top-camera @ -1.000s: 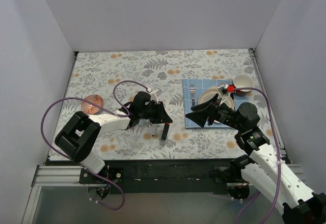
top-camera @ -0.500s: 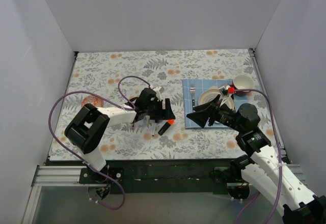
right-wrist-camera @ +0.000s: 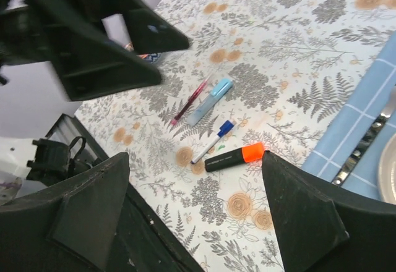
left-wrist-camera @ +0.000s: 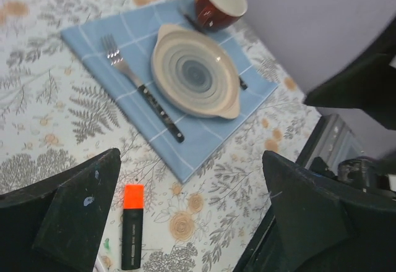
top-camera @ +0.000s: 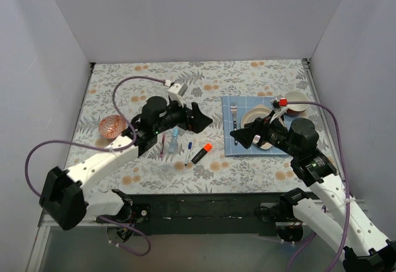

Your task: Insert the pens into the pen caps

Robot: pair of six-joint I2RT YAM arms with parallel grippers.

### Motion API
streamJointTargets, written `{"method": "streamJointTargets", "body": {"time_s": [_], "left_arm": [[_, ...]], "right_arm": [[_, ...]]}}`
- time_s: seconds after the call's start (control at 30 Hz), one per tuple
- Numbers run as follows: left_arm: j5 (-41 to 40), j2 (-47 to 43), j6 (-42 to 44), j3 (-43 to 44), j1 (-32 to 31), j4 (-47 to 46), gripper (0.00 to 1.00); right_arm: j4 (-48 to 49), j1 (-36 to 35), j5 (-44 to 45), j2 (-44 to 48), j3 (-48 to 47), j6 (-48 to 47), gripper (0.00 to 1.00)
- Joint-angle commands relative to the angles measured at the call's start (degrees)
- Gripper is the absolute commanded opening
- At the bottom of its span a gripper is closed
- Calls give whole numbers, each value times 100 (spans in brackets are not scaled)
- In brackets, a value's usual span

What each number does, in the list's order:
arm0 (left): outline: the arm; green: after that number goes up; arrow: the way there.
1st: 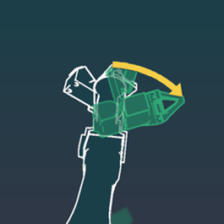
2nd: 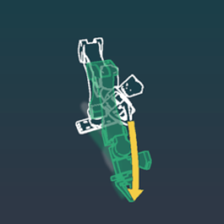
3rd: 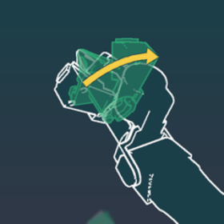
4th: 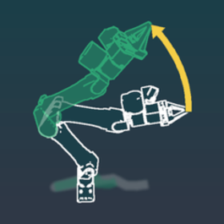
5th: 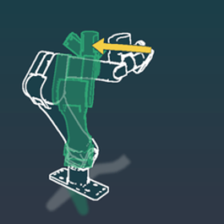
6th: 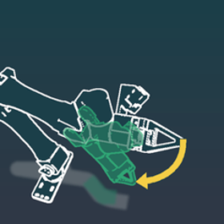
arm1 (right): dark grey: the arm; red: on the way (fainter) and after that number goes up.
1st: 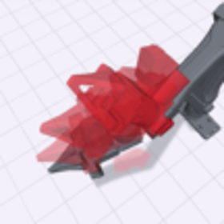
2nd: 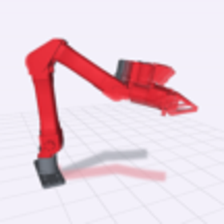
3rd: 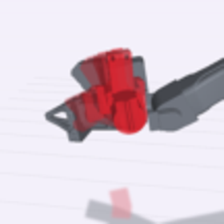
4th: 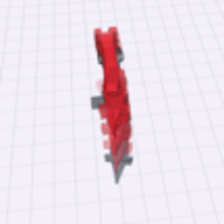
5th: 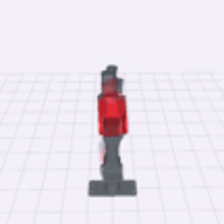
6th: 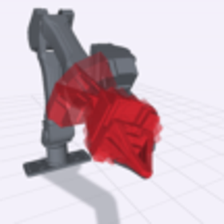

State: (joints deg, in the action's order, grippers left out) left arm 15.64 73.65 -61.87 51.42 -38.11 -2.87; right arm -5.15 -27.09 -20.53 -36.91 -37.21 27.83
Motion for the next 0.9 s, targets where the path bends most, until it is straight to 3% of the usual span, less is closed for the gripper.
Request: {"method": "streamJointTargets", "body": {"time_s": [0.0, 0.33, 0.87], "left_arm": [[246, -1069, 18, -658, -21, -776, 98], [633, -2187, 166, -1142, -30, -1083, 98], [783, -2082, 34, -1020, -30, -952, 98]], "right_arm": [[-678, -7, 759, -18, -628, -437, 94], [-699, -7, 1342, -185, -770, -235, 96], [-531, -7, 1552, -344, -911, -252, 94]]}}
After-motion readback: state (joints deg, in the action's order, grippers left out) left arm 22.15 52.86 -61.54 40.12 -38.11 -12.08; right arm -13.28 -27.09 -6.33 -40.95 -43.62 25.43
